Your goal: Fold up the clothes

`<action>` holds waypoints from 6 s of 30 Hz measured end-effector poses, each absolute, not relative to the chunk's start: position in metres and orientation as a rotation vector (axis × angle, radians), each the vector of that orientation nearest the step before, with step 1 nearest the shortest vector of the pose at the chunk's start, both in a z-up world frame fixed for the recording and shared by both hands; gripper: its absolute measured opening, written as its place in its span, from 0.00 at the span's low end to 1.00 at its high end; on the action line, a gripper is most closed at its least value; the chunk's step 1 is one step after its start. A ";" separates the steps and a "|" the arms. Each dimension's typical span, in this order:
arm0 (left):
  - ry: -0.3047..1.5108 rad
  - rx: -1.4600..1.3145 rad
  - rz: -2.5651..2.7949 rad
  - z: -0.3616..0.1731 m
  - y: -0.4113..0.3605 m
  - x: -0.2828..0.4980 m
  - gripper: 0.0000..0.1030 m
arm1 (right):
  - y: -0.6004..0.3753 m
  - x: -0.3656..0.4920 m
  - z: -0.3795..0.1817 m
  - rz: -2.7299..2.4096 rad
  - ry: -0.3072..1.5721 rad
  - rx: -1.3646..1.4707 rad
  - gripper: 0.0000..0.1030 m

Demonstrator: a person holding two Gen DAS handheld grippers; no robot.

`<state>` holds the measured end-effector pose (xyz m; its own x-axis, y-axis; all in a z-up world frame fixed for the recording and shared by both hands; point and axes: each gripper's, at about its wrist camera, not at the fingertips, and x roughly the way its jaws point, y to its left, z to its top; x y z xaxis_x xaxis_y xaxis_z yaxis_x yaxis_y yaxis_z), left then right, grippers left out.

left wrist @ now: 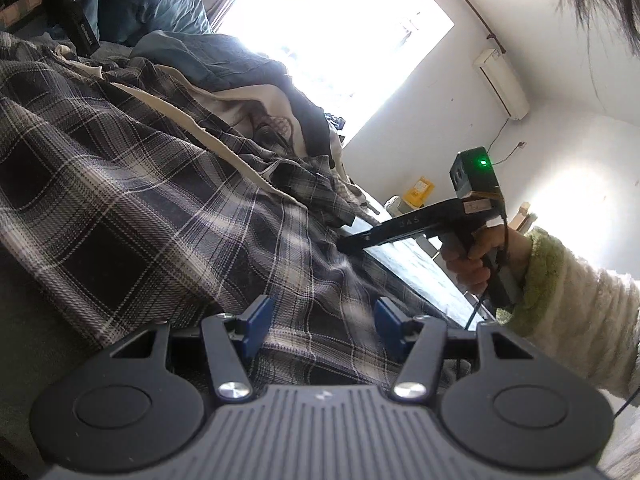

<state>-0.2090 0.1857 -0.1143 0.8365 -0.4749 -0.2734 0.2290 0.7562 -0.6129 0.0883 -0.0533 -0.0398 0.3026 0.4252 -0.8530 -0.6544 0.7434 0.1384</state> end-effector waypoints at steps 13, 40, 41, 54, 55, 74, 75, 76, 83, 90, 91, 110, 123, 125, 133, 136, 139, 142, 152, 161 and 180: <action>0.473 -0.509 -0.349 -0.090 0.174 -0.208 0.57 | -0.176 0.088 0.020 0.567 0.867 -0.010 0.20; 0.610 -0.420 -0.548 -0.095 0.066 -0.154 0.58 | -0.180 0.018 -0.044 0.745 0.925 -0.384 0.02; 0.610 -0.420 -0.549 -0.096 0.067 -0.155 0.58 | -0.173 0.010 -0.043 0.746 0.888 -0.457 0.02; 0.623 -0.386 -0.537 -0.096 0.066 -0.156 0.58 | -0.182 -0.001 -0.039 0.618 0.684 -0.540 0.07; 0.625 -0.382 -0.536 -0.096 0.065 -0.156 0.58 | -0.200 0.001 -0.029 0.587 0.685 -0.479 0.09; 0.660 -0.326 -0.497 -0.091 0.055 -0.154 0.58 | -0.333 -0.029 -0.017 0.646 0.914 -0.406 0.24; 0.661 -0.323 -0.496 -0.091 0.054 -0.154 0.58 | -0.332 -0.031 -0.014 0.661 0.902 -0.421 0.25; 0.661 -0.322 -0.495 -0.091 0.054 -0.154 0.58 | -0.331 -0.033 -0.012 0.676 0.891 -0.436 0.28; 0.662 -0.321 -0.491 -0.091 0.053 -0.154 0.59 | -0.318 -0.029 -0.023 0.678 0.868 -0.569 0.29; 0.662 -0.324 -0.496 -0.092 0.054 -0.154 0.59 | -0.330 -0.023 -0.007 0.650 0.848 -0.494 0.29; 0.663 -0.325 -0.494 -0.092 0.053 -0.153 0.59 | -0.328 -0.024 -0.011 0.650 0.862 -0.512 0.29; 0.664 -0.318 -0.492 -0.092 0.051 -0.153 0.60 | -0.289 -0.056 -0.031 0.656 0.808 -0.800 0.00; 0.665 -0.302 -0.492 -0.091 0.051 -0.157 0.60 | -0.282 -0.067 -0.038 0.442 0.646 -0.933 0.00; 0.665 -0.305 -0.493 -0.091 0.052 -0.157 0.60 | -0.282 -0.072 -0.033 0.422 0.625 -0.935 0.00; 0.663 -0.310 -0.491 -0.092 0.052 -0.157 0.60 | -0.292 -0.052 -0.067 0.326 0.685 -0.936 0.00; 0.663 -0.308 -0.493 -0.091 0.053 -0.158 0.60 | -0.305 -0.045 -0.051 0.286 0.700 -0.827 0.00; 0.662 -0.305 -0.484 -0.087 0.052 -0.159 0.60 | -0.311 -0.049 -0.023 0.336 0.686 -0.655 0.02; 0.658 -0.297 -0.485 -0.080 0.047 -0.156 0.60 | -0.311 -0.055 -0.001 0.481 0.693 -0.434 0.04; 0.614 -0.180 -0.612 -0.044 -0.020 -0.097 0.60 | -0.283 -0.041 -0.017 0.702 0.814 -0.322 0.16; 0.605 0.135 -0.754 -0.044 -0.085 -0.038 0.60 | -0.267 -0.095 -0.019 0.825 0.630 -0.575 0.03; 0.749 0.160 -0.979 -0.069 -0.077 -0.021 0.38 | -0.302 -0.031 -0.002 0.984 0.685 -0.370 0.16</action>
<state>-0.0213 -0.0768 -0.0694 0.3331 -0.6927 -0.6397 0.7982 0.5683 -0.1997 -0.0311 -0.3018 -0.0016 0.3707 0.6346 -0.6782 -0.8562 0.5164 0.0152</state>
